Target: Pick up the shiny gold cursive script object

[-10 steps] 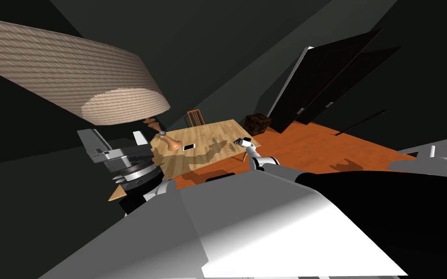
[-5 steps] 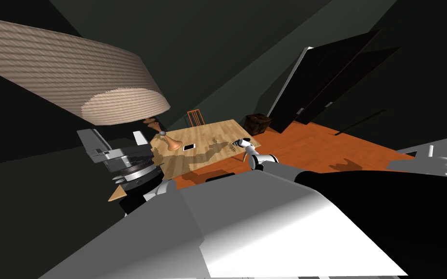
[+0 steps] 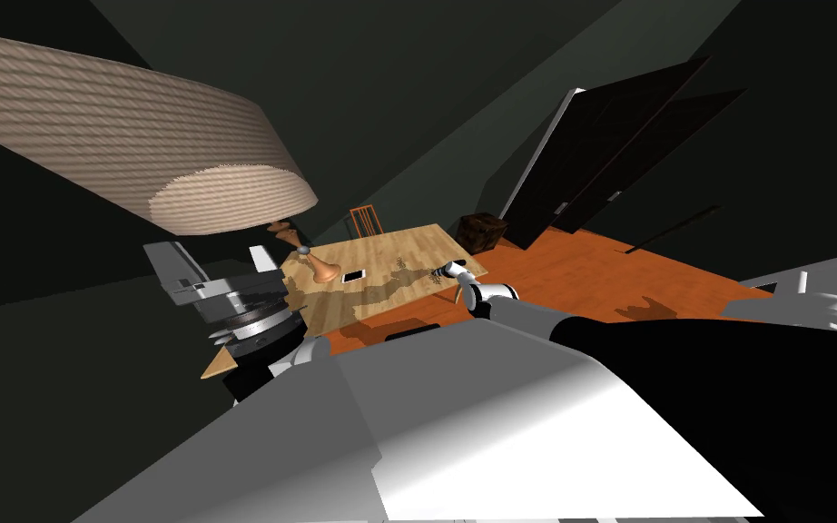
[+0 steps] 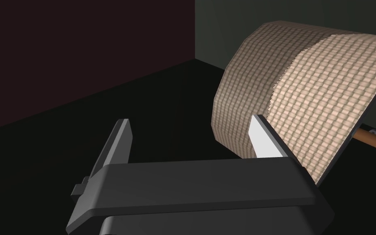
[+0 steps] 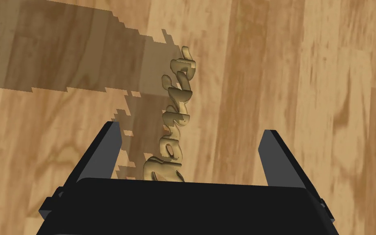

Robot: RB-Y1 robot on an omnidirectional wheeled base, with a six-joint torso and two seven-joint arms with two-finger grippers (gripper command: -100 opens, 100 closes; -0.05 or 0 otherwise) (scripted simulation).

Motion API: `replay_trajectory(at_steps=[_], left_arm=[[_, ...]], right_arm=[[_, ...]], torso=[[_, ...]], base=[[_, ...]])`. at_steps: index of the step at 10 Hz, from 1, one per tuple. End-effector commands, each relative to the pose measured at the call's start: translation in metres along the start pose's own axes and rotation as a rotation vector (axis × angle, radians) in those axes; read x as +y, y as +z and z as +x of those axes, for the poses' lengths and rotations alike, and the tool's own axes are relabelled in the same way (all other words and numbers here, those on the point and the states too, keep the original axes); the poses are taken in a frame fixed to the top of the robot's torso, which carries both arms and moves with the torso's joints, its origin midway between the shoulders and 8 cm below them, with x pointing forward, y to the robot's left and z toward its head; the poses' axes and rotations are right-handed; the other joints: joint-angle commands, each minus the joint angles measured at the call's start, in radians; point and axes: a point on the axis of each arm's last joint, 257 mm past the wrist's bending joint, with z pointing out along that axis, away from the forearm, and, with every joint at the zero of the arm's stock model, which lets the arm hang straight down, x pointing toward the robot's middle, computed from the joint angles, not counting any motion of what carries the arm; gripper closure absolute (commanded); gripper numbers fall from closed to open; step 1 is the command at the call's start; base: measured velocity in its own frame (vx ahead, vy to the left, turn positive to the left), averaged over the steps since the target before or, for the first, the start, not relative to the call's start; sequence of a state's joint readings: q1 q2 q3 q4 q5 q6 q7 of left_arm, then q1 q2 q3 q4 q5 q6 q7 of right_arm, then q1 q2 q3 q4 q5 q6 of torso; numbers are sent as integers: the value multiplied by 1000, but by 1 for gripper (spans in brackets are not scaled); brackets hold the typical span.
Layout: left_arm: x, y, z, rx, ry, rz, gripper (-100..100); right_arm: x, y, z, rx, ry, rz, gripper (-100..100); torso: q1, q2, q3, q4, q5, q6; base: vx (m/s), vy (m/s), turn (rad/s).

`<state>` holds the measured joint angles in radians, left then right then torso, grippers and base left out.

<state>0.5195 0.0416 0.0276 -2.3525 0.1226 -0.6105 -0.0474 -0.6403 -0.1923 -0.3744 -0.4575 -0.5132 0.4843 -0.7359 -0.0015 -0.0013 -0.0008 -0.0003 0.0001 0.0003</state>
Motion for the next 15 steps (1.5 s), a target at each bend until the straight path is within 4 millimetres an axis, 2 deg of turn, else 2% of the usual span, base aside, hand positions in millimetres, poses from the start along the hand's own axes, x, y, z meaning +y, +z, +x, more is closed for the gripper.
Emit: replay_trajectory(at_steps=[1,3,4,6,7,8,10,11,15], left_arm=[[0,0,0,0,0,0,0],[0,0,0,0,0,0,0],[0,0,0,0,0,0,0],[0,0,0,0,0,0,0],[0,0,0,0,0,0,0],[0,0,0,0,0,0,0],[0,0,0,0,0,0,0],[0,0,0,0,0,0,0],[0,0,0,0,0,0,0]], right_arm=[[-15,3,-15,-36,43,37,-100],[-15,3,-15,-36,43,37,-100],[-26,4,-23,-64,81,66,-100],[-25,3,-22,-61,76,63,-100],[-25,3,-22,-62,78,64,0],[-34,7,-34,-61,79,62,-100],[-37,8,-35,-64,83,65,-100],[-36,8,-35,-61,80,62,100],[-35,8,-34,-58,80,60,100]], torso=[[0,0,0,0,0,0],[0,0,0,0,0,0],[0,0,0,0,0,0],[0,0,0,0,0,0],[0,0,0,0,0,0],[0,0,0,0,0,0],[-1,-5,-3,-1,0,0],[-1,-3,-2,-1,0,0],[1,0,-1,-1,-1,0]], base=[[4,-14,-5],[1,-5,0],[0,-11,-10],[1,-6,-2],[0,0,0],[61,-14,20],[69,-28,9],[7,-3,0],[1,-1,-2]])
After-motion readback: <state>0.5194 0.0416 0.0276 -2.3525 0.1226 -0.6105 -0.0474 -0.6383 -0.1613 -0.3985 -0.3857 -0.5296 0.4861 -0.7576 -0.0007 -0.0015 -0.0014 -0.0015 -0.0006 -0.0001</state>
